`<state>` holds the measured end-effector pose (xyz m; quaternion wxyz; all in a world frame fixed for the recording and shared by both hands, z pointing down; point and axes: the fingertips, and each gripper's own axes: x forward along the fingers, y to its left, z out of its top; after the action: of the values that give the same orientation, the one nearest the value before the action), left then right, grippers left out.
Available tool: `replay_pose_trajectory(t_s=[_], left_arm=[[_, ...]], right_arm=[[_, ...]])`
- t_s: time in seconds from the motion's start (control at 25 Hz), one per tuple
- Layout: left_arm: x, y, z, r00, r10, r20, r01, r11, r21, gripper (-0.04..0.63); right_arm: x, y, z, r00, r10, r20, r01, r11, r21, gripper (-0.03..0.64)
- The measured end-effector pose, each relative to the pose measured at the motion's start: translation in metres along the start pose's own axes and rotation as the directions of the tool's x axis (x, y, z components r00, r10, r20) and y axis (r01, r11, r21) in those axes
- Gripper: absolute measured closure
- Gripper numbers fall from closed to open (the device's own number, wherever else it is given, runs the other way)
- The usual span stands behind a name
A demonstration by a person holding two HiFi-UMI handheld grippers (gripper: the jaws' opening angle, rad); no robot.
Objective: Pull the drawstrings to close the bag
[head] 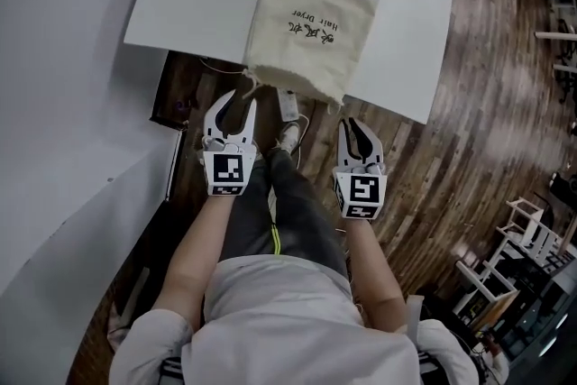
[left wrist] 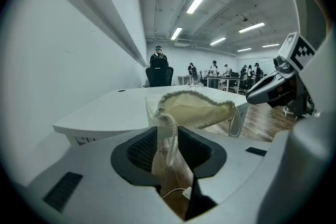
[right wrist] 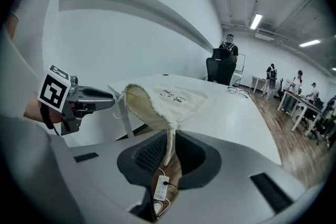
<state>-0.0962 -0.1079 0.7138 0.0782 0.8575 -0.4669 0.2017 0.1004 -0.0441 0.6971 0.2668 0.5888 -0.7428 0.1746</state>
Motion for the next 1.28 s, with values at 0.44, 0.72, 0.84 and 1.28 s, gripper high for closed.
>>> replay_pose_trajectory(t_s=[0.44,0.72,0.84,1.28], left_arm=[[0.035,0.004,-0.04,0.999,0.039,0.012,-0.038,0.999,-0.014,0.474],[0.051,0.006,-0.043,0.997,0.064,0.041,-0.062,0.997,-0.042,0.476],[0.054,0.009,-0.044,0.995,0.085,0.049,-0.082,0.995,-0.064,0.483],[0.071,0.025,-0.054,0.988,0.137,0.068,-0.126,0.981,-0.146,0.548]], right_arm=[[0.05,0.008,-0.055,0.998,-0.045,-0.033,0.049,0.991,0.125,0.456],[0.077,-0.017,-0.076,0.984,-0.173,-0.05,0.179,0.964,0.196,0.456],[0.082,-0.024,-0.075,0.977,-0.212,-0.029,0.214,0.953,0.214,0.46],[0.087,-0.063,-0.1,0.948,-0.314,-0.043,0.314,0.915,0.255,0.546]])
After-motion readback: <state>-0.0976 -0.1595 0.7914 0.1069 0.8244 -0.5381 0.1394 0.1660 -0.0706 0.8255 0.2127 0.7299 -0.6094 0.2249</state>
